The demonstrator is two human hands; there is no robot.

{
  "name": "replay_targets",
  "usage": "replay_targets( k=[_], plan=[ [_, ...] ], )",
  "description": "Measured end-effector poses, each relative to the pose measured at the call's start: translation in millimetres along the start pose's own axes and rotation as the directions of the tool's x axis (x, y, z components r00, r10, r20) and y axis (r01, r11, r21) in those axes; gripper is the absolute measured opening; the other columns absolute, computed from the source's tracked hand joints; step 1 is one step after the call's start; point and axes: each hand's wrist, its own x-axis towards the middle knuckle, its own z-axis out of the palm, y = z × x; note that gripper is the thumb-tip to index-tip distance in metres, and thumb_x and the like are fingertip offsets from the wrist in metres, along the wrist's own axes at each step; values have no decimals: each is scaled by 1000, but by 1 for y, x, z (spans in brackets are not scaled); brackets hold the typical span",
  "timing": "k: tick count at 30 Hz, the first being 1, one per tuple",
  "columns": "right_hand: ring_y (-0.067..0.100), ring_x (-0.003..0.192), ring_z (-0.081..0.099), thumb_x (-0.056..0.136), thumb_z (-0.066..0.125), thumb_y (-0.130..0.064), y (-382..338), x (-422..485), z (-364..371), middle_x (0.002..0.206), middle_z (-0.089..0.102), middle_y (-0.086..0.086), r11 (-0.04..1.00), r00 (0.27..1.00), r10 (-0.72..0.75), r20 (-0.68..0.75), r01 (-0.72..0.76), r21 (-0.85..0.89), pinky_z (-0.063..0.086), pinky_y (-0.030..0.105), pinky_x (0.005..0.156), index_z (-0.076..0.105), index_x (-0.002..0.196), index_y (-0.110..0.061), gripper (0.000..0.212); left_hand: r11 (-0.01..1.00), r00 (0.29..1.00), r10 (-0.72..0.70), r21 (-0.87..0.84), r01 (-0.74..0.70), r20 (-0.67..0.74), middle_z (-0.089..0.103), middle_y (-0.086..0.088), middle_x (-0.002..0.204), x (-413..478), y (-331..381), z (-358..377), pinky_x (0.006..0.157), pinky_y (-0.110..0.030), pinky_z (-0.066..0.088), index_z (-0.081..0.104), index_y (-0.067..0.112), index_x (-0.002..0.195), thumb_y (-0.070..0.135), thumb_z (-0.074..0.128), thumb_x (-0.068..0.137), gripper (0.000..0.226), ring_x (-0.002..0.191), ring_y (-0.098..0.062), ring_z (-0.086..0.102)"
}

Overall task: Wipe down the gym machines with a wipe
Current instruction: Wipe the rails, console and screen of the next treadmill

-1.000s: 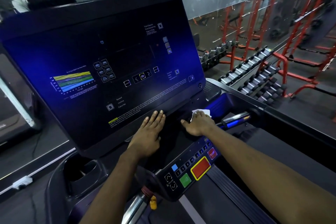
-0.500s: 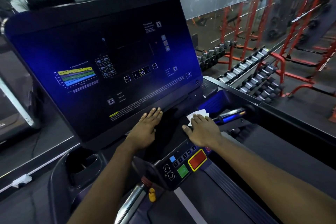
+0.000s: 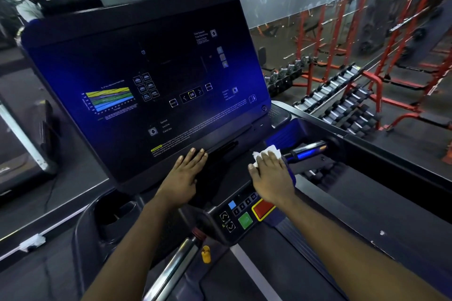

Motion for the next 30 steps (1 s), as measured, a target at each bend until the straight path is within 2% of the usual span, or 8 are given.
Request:
replay_targets(
  k=[5,10,15,19,21,25,28,30],
  plan=[
    [17,147,33,102,13,-58,-41,-44,8,154,47,1,954,950,-299,93,299,8,12,41,125,50,147,-20,70,1000,1000,15,-22,-15,-11,-5,15,164,0,-1,1,114,-20,-22,6,25,161,-4,49,91,87,150,-7,-21],
    [15,150,27,108,19,-49,-33,-24,4,158,41,-4,983,981,-179,78,180,-16,3,42,125,39,154,-22,57,999,1000,18,-41,-18,-14,-5,15,163,-1,0,0,111,-17,-24,7,24,161,-5,47,91,86,149,-6,-21],
    [14,142,39,106,24,-52,-64,-56,18,147,55,-5,895,892,-445,78,439,79,10,40,125,55,143,-26,55,990,995,-8,-144,-7,-102,17,7,165,-7,-1,4,116,-14,-12,25,18,159,-14,42,86,82,152,-4,-2],
    [11,135,46,104,28,-47,-77,-73,33,136,64,-6,909,915,-385,-118,398,123,11,32,123,64,134,-23,52,988,988,-24,-152,0,-154,22,7,164,-27,-3,9,121,-21,-3,32,18,157,-17,42,85,80,153,-5,7],
    [10,144,37,107,30,-42,-79,-91,47,147,55,-5,905,912,-363,-190,394,163,12,31,125,57,142,-21,48,987,986,-45,-157,19,-162,19,11,163,-34,-4,10,122,-21,-3,30,19,158,-16,42,87,80,153,-4,7],
    [15,156,7,108,35,-40,-63,-142,81,169,12,-4,882,892,-405,-201,439,172,11,38,126,18,162,-20,60,979,982,-90,-198,56,-168,16,12,163,-43,-1,14,126,-29,1,29,20,158,-17,40,86,82,154,-6,5],
    [17,156,9,105,43,-39,-51,-162,95,170,9,-3,888,890,-411,-199,440,136,15,41,123,14,162,-18,67,965,974,-138,-248,90,-181,17,12,162,-58,8,21,125,-27,1,30,18,158,-12,40,89,76,153,-5,3],
    [16,156,7,105,43,-38,-55,-157,93,170,6,-4,898,898,-393,-196,421,129,10,39,125,13,162,-18,67,955,967,-173,-271,118,-189,19,11,162,-75,15,30,126,-31,4,31,16,157,-5,39,91,70,153,-6,6]
  ],
)
